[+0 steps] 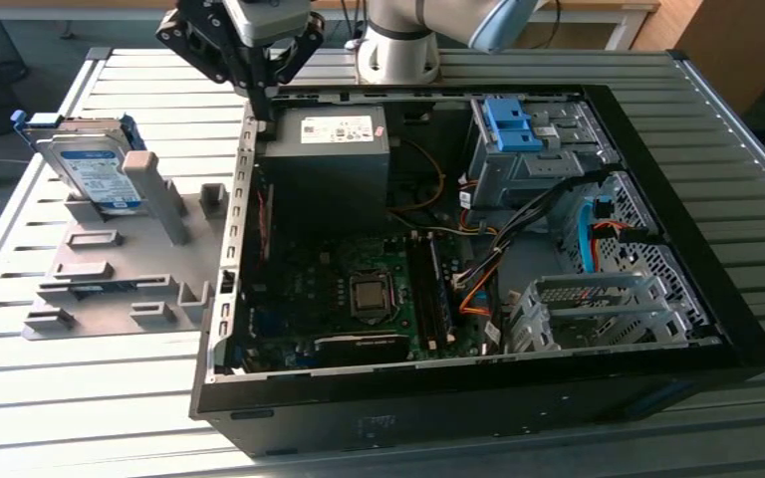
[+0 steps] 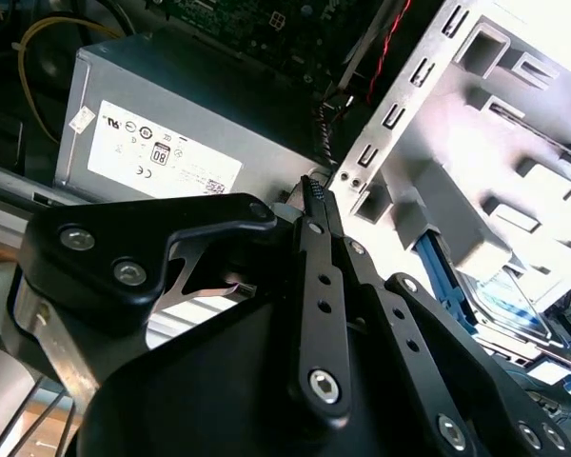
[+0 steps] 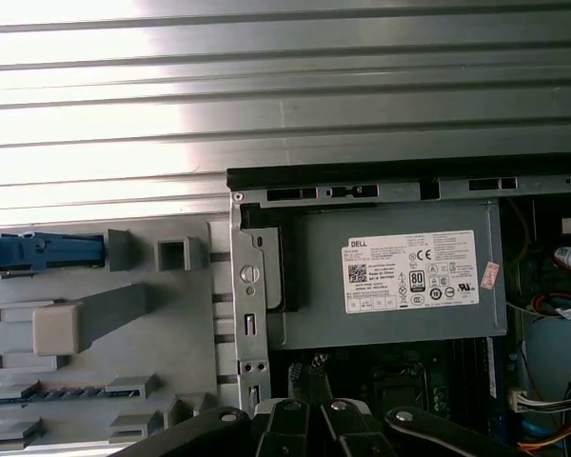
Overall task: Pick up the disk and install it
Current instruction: 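Reach for the disk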
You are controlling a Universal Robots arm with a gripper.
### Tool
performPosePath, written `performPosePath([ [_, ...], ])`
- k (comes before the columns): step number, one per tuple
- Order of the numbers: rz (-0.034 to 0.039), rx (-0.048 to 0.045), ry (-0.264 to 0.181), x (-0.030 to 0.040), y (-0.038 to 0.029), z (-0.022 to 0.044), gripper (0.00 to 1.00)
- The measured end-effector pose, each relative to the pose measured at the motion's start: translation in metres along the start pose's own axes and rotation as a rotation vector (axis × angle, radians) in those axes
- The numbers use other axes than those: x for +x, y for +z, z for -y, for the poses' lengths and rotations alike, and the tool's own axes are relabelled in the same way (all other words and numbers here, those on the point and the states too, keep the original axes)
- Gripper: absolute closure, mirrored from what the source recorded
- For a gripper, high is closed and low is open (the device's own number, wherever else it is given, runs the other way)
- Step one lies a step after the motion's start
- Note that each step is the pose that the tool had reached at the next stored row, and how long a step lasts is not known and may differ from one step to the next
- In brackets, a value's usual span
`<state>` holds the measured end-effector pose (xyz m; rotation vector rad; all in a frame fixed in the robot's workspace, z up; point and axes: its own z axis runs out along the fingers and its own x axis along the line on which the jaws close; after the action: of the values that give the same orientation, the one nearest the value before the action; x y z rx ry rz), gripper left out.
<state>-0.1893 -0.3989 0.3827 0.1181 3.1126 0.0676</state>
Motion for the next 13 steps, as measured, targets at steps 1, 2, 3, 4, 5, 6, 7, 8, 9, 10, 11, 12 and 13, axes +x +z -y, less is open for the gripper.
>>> performPosePath([
  [1,0.0000,0.0001,0.000,0.0007,0.0000,0.0001,0.89],
  [2,0.0000,0.0001,0.000,0.0017,0.0000,0.0002,0.89],
  [3,0.0000,0.0000,0.000,0.0030,0.0001,0.0002,0.89],
  [4,0.0000,0.0000,0.000,0.0046,0.0002,0.0004,0.89],
  [5,0.0001,-0.0001,0.000,0.0060,0.0002,0.0005,0.89],
  [6,0.0000,-0.0001,0.000,0.0075,0.0002,0.0006,0.89],
  [7,0.0000,0.0000,0.000,0.0088,0.0001,0.0006,0.89],
  [8,0.0000,0.0000,0.000,0.0099,0.0002,0.0003,0.89],
  [9,0.0001,-0.0001,0.000,0.0106,0.0002,-0.0002,0.89],
  [10,0.0000,0.0000,0.000,0.0110,0.0002,-0.0005,0.89],
  [11,0.0000,-0.0001,0.000,0.0112,0.0002,-0.0006,0.89],
  [12,0.0000,0.0000,0.000,0.0113,0.0002,-0.0006,0.89],
  [13,0.0000,0.0000,0.000,0.0113,0.0002,-0.0007,0.89],
])
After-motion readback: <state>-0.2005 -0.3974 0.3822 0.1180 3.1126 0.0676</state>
